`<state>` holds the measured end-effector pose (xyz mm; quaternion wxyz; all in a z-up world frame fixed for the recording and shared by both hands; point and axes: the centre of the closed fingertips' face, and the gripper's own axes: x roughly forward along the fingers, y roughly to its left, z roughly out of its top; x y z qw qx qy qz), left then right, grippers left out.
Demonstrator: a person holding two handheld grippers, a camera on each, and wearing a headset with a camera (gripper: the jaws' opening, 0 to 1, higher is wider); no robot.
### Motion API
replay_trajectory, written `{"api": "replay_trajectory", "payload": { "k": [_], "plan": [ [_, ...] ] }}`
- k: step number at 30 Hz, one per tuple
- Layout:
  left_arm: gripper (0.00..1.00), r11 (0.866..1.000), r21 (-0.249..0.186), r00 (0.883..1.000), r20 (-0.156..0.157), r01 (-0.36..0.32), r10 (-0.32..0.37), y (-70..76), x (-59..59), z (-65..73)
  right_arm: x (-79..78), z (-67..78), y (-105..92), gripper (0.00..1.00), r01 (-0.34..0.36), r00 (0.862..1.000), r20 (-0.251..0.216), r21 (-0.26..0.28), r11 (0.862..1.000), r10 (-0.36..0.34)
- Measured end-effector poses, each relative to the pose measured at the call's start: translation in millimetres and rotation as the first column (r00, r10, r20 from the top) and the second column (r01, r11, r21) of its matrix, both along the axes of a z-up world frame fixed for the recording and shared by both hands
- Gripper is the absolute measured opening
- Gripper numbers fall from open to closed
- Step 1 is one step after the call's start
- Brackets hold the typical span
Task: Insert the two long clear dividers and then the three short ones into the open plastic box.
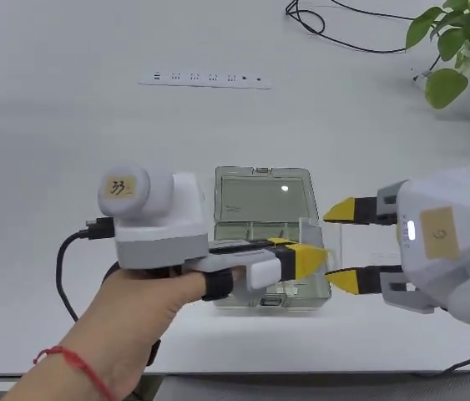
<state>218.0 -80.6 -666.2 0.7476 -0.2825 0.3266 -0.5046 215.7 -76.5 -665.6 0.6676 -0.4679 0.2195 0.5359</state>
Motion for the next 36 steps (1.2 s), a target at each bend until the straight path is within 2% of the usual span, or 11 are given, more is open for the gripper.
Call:
{"api": "replay_trajectory", "payload": {
  "k": [14, 17, 18, 21, 23, 26, 29, 30, 31, 33, 36],
  "plan": [
    [0.00, 0.999, -0.036, 0.999, -0.043, -0.019, 0.018, -2.5, -1.9, 1.8, -0.3, 0.6, -1.4, 0.33, -0.019, 1.000, 0.017, -0.015, 1.000, 0.020],
    [0.00, 0.999, -0.029, 0.999, -0.037, -0.027, 0.026, -2.8, -1.3, 1.2, 0.3, 1.2, -1.3, 0.33, -0.010, 1.000, 0.014, -0.010, 1.000, 0.010],
    [0.00, 1.000, -0.022, 1.000, -0.018, -0.022, 0.022, -2.5, -1.2, 0.5, 1.2, 2.2, -1.2, 0.33, -0.008, 1.000, 0.016, -0.007, 1.000, 0.008],
    [0.00, 0.999, -0.030, 0.999, -0.025, -0.023, 0.022, -2.0, -1.0, 1.8, 5.2, 9.1, -1.7, 0.34, 0.005, 1.000, 0.017, 0.015, 1.000, -0.005],
    [0.00, 1.000, 0.003, 1.000, 0.029, -0.001, 0.001, -0.3, -1.7, -0.3, 5.0, 13.9, -0.4, 0.35, 0.021, 1.000, -0.019, 0.057, 0.998, -0.020],
    [0.00, 0.997, 0.061, 0.982, 0.179, 0.044, -0.054, 2.1, -3.3, -2.6, 6.7, 21.3, -3.1, 0.34, 0.041, 0.996, -0.088, 0.110, 0.993, -0.031],
    [0.00, 0.992, 0.080, 0.964, 0.237, 0.102, -0.118, 0.1, -11.9, -0.8, -1.0, 25.0, -2.6, 0.30, 0.043, 0.979, -0.202, 0.161, 0.986, -0.010],
    [0.00, 0.988, 0.088, 0.948, 0.282, 0.130, -0.150, -0.8, -15.8, 1.5, -4.6, 24.2, -5.7, 0.30, 0.040, 0.962, -0.272, 0.174, 0.984, 0.009],
    [0.00, 0.985, 0.094, 0.937, 0.307, 0.145, -0.167, -1.2, -18.2, 2.9, -5.8, 24.3, -6.0, 0.29, 0.038, 0.958, -0.286, 0.175, 0.984, 0.014],
    [0.00, 0.980, 0.107, 0.915, 0.354, 0.168, -0.196, -1.9, -22.4, 6.4, -14.3, 27.6, -4.9, 0.27, 0.022, 0.931, -0.360, 0.195, 0.981, 0.051],
    [0.00, 0.966, 0.138, 0.867, 0.426, 0.219, -0.258, -3.8, -32.1, 10.3, -21.6, 31.7, -2.0, 0.24, 0.011, 0.895, -0.438, 0.214, 0.977, 0.086]
  ]
}}
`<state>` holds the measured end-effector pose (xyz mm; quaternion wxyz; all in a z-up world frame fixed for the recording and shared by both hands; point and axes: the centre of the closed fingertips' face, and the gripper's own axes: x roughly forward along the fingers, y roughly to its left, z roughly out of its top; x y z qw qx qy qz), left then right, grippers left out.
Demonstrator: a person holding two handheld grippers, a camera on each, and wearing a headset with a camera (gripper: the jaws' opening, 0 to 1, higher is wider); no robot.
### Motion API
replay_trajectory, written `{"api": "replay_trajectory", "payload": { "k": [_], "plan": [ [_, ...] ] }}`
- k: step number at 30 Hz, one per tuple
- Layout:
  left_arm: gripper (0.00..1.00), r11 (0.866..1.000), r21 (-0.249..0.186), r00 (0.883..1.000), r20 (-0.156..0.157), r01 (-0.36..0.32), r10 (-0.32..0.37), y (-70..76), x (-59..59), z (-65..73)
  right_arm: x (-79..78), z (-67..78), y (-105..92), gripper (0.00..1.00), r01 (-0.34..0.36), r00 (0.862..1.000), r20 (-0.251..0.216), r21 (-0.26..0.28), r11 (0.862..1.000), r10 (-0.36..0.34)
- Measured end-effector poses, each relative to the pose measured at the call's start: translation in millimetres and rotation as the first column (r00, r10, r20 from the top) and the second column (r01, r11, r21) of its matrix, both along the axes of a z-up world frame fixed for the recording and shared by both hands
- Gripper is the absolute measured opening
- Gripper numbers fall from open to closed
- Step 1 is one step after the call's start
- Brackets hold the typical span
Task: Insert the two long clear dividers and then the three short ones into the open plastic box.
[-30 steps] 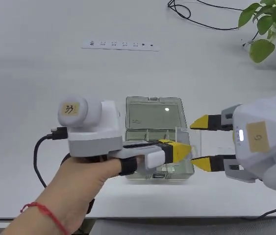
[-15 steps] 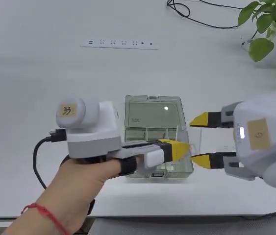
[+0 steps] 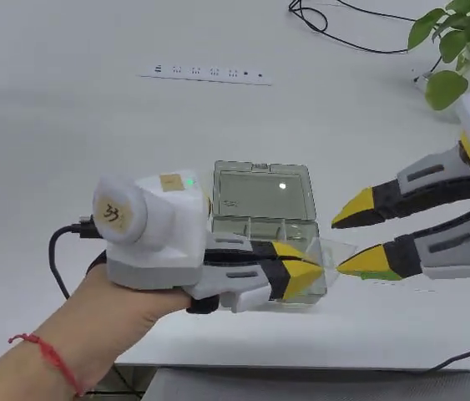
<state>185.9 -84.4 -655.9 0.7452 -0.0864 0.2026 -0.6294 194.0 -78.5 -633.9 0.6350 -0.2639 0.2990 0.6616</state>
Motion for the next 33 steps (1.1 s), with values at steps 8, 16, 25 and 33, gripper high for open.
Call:
{"api": "replay_trajectory", "payload": {
  "k": [8, 16, 25, 33],
  "plan": [
    [0.00, 0.998, -0.005, 0.994, 0.093, 0.057, -0.056, -0.6, -9.5, 8.6, -9.9, -3.3, 6.1, 0.16, -0.088, 0.993, -0.080, -0.019, 0.996, 0.086],
    [0.00, 0.997, 0.016, 0.991, 0.114, 0.069, -0.070, 1.9, -13.3, 5.6, -20.0, -5.5, 7.6, 0.10, -0.130, 0.983, -0.132, -0.021, 0.991, 0.126],
    [0.00, 0.998, -0.005, 0.991, 0.120, 0.066, -0.065, 1.9, -14.4, 9.0, -26.1, -6.0, 9.0, 0.06, -0.144, 0.977, -0.160, -0.014, 0.990, 0.139],
    [0.00, 0.997, 0.001, 0.987, 0.142, 0.073, -0.072, 1.6, -15.6, 8.8, -28.7, -6.1, 9.1, 0.03, -0.142, 0.974, -0.180, -0.001, 0.990, 0.139]
  ]
}}
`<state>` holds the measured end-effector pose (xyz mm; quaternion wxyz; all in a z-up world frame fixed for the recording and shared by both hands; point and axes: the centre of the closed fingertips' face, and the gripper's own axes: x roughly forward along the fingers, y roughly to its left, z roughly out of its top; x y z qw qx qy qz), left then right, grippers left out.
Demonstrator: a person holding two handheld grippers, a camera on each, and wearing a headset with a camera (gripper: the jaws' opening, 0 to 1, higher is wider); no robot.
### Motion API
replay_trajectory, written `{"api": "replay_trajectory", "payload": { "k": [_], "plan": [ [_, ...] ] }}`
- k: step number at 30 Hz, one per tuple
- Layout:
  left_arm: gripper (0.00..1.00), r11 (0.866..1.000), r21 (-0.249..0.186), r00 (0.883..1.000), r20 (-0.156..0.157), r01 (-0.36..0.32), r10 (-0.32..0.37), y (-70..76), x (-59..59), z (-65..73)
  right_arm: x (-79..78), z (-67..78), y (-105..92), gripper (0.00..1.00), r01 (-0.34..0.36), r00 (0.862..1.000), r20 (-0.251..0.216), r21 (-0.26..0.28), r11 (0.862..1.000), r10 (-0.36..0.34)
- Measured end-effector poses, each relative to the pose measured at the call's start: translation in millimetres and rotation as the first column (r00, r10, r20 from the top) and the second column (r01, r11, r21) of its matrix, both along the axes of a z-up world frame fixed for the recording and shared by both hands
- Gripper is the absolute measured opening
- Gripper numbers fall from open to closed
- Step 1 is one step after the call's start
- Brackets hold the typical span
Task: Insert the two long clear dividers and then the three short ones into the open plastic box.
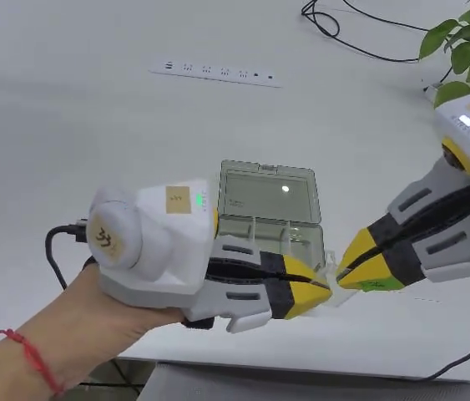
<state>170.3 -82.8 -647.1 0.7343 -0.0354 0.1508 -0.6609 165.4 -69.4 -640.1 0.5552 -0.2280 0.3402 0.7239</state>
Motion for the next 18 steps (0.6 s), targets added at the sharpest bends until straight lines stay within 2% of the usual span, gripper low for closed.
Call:
{"api": "replay_trajectory", "payload": {
  "k": [8, 18],
  "plan": [
    [0.00, 1.000, 0.006, 1.000, 0.010, 0.002, -0.002, 0.0, -1.5, -1.4, -2.4, -1.0, 1.2, 0.03, -0.006, 1.000, -0.001, -0.007, 1.000, 0.006],
    [0.00, 1.000, 0.013, 1.000, 0.001, -0.014, 0.014, 3.9, -1.5, -3.4, -4.0, -2.0, 5.2, 0.03, -0.014, 1.000, 0.007, -0.011, 1.000, 0.014]
  ]
}}
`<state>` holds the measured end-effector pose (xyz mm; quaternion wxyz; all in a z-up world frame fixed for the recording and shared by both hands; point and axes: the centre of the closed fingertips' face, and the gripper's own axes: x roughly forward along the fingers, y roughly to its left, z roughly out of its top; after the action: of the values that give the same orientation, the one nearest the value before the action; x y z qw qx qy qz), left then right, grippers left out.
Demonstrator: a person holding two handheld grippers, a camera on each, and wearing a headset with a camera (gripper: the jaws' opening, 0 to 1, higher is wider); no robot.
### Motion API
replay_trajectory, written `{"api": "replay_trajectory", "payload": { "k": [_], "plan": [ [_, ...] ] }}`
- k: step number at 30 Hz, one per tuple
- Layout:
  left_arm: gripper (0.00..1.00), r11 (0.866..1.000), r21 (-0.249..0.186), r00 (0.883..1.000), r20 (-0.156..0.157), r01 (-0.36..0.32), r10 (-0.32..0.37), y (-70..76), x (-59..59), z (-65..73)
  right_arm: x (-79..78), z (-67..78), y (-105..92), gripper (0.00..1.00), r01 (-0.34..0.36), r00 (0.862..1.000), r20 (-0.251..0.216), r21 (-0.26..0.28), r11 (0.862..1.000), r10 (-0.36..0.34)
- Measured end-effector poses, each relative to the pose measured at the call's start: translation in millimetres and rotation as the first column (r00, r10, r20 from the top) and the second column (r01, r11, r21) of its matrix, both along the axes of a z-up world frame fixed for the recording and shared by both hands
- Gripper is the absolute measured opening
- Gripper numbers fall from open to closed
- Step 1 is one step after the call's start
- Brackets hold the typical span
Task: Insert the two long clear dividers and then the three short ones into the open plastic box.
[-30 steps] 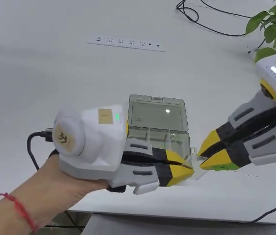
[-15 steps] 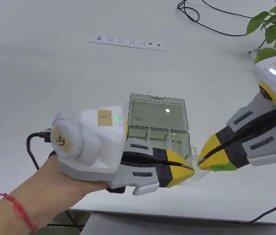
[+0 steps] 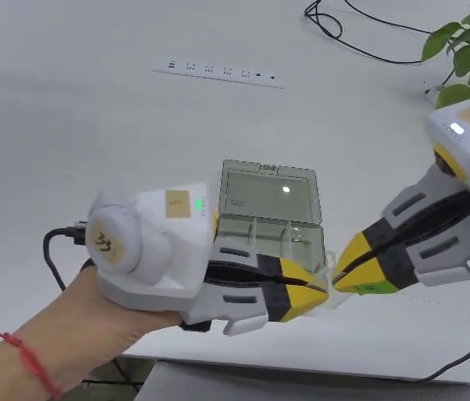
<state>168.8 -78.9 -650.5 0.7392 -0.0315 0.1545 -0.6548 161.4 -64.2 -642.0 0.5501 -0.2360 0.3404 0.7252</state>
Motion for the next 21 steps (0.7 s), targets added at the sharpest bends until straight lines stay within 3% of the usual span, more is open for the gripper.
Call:
{"api": "replay_trajectory", "payload": {
  "k": [9, 21],
  "plan": [
    [0.03, 0.999, 0.001, 0.999, -0.005, -0.045, 0.045, 6.1, 4.5, -1.2, 4.8, -0.6, -1.7, 0.02, -0.003, 1.000, 0.010, -0.003, 1.000, 0.003],
    [0.13, 0.992, 0.041, 0.992, -0.012, -0.123, 0.123, 29.7, 10.9, -15.5, 20.7, 5.9, 7.6, 0.02, 0.020, 0.999, 0.034, 0.018, 1.000, -0.021]
  ]
}}
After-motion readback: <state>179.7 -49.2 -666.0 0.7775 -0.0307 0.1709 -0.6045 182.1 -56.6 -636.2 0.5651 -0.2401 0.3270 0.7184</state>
